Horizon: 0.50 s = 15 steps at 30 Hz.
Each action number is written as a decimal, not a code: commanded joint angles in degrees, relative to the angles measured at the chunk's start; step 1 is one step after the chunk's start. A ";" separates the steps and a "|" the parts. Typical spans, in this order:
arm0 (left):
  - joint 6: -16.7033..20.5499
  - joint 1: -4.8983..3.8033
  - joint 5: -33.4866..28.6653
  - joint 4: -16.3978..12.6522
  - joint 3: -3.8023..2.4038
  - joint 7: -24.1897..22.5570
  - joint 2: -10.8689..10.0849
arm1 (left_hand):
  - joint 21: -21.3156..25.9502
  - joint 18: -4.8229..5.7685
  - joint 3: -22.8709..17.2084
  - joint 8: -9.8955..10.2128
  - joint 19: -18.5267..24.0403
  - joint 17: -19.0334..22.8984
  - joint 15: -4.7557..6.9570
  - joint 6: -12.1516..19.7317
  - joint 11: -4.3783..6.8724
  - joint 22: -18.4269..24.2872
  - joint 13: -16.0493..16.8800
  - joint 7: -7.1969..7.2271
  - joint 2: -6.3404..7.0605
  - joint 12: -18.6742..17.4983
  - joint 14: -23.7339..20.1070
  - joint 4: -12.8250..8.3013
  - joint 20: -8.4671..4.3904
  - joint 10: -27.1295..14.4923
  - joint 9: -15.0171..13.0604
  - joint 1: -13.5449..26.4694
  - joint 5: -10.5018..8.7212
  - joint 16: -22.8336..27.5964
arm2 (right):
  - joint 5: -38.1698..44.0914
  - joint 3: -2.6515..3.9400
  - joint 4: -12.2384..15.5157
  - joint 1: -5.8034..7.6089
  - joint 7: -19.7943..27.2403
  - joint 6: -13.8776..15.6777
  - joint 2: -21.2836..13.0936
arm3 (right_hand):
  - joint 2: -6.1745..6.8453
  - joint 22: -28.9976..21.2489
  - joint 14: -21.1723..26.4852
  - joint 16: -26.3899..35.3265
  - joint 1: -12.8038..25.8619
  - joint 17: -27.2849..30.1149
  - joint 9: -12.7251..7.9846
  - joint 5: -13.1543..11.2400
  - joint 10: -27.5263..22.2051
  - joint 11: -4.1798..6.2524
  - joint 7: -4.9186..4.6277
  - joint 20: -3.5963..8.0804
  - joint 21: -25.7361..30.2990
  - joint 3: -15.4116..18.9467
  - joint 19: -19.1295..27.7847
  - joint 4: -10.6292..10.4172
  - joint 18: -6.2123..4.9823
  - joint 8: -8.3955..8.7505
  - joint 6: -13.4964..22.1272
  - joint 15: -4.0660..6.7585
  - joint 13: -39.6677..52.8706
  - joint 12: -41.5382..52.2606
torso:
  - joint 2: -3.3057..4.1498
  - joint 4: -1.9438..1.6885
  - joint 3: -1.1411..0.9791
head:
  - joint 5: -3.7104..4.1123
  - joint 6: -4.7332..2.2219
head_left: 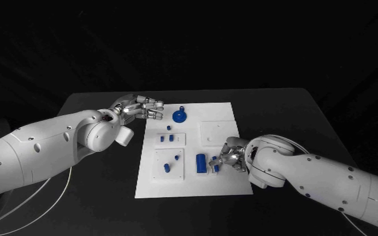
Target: Assemble the parts on the task board
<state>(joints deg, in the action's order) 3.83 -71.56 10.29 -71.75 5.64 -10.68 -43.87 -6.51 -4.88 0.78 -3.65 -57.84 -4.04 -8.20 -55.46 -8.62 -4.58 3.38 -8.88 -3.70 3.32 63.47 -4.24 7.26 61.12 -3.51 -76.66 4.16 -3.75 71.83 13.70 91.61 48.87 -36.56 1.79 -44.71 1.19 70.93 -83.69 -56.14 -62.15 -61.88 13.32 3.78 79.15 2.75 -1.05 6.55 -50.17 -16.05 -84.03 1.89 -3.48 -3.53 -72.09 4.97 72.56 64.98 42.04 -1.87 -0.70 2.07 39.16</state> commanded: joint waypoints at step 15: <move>-1.13 -0.02 -0.34 -0.07 -0.05 -0.19 -0.05 | 0.03 0.97 0.08 0.15 0.28 -0.07 0.07 0.19 -0.06 0.01 0.09 -0.10 -0.09 0.06 -0.34 -0.04 0.08 -0.54 0.00 0.44 -0.05 0.20 | 0.21 -0.11 0.68 -0.45 0.51 -1.96 0.50 | -0.39 -0.13 -0.05 0.29 0.27 0.04 0.05 0.15 0.33 0.26 0.03 0.29 0.25 0.29 -3.30 -0.16 0.66 -0.11 -0.26 0.53 0.10 -0.14 | 0.00 0.02 0.03 | -0.39 0.11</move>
<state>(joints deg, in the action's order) 3.61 -71.56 10.28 -71.74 5.64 -10.58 -43.96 -6.51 -4.88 0.78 -3.65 -57.84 -4.04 -8.19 -55.46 -8.83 -4.58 3.38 -8.88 -3.70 3.32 63.47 -4.24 7.26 60.91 -3.51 -76.67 4.16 -3.75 72.01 13.68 92.04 48.61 -36.59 1.38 -44.36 1.19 70.86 -83.69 -56.14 -62.15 -61.89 13.33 3.77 79.15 2.75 -1.05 6.55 -50.17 -16.06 -84.03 1.89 -3.48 -3.53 -72.09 4.97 72.56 64.98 42.03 -1.86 -0.69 1.72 39.27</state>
